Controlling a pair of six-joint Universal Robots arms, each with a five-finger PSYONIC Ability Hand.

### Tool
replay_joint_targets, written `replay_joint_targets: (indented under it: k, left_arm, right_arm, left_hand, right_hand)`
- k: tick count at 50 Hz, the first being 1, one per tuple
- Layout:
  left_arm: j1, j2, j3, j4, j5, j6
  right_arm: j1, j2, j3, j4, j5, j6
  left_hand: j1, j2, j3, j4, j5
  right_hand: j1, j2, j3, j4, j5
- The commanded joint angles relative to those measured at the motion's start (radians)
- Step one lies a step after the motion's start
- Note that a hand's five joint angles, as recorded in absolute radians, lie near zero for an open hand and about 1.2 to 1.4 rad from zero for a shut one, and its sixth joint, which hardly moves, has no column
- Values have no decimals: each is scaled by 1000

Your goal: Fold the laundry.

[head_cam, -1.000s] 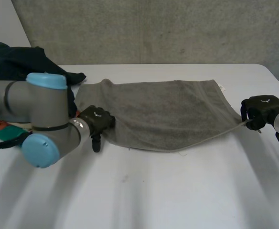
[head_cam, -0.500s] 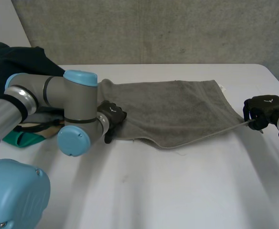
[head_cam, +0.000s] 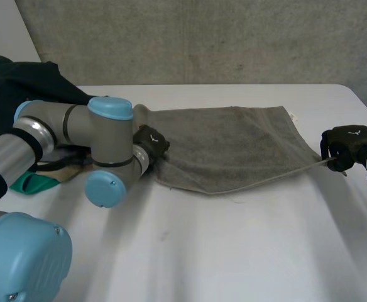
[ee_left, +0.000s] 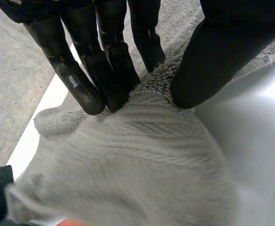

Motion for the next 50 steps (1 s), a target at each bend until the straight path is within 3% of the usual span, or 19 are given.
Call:
replay_joint_targets:
  k: [1,5,9,13,17,26,31,38,50]
  left_arm:
    - [6,74,-31,-42,-42,-31]
    - [7,227,-187,-150,-68,-38]
    - [14,394,-379,-234,-67,-24]
    - [7,534,-590,-328,-33,13]
    - [-3,571,-703,-360,20,41]
    - [-8,501,-625,-302,50,10]
    - [12,378,-398,-222,36,-16]
    - [23,170,-97,-227,24,-25]
    - [29,-65,221,-244,-91,4]
  right_arm:
    - [-1,-7,-11,44,-5,-16]
    - [-13,-51,-25,158,-35,-128]
    - [-53,-94,-26,404,-60,-391]
    - [-106,-116,3,731,-23,-765]
    - [-137,-117,29,837,35,-924]
    - [-70,-61,-8,687,40,-777]
    - [-13,-10,-81,498,40,-589]
    - [28,74,-172,242,79,-385]
    - [64,260,-310,-50,149,-351]
  left_hand:
    - [270,203,214,206,239]
    - [270,203,214,206,239]
    - [270,203,214,206,239]
    - [270,203,214,206,239]
    - [270,203,214,206,239]
    - [270,203,214,206,239]
    - [270,203,214,206,239]
    - [270,203,214,206,239]
    - [270,203,214,206,239]
  right_hand:
    - [266,225,209,203,202]
    - [266,225,209,203,202]
    - [266,225,209,203,202]
    - [266,225,209,203,202]
    - [266,225,209,203,202]
    - [266,225,209,203,202]
    - [266,225,209,203,202]
    - [266,225,209,203,202]
    - [266,225,209,203,202]
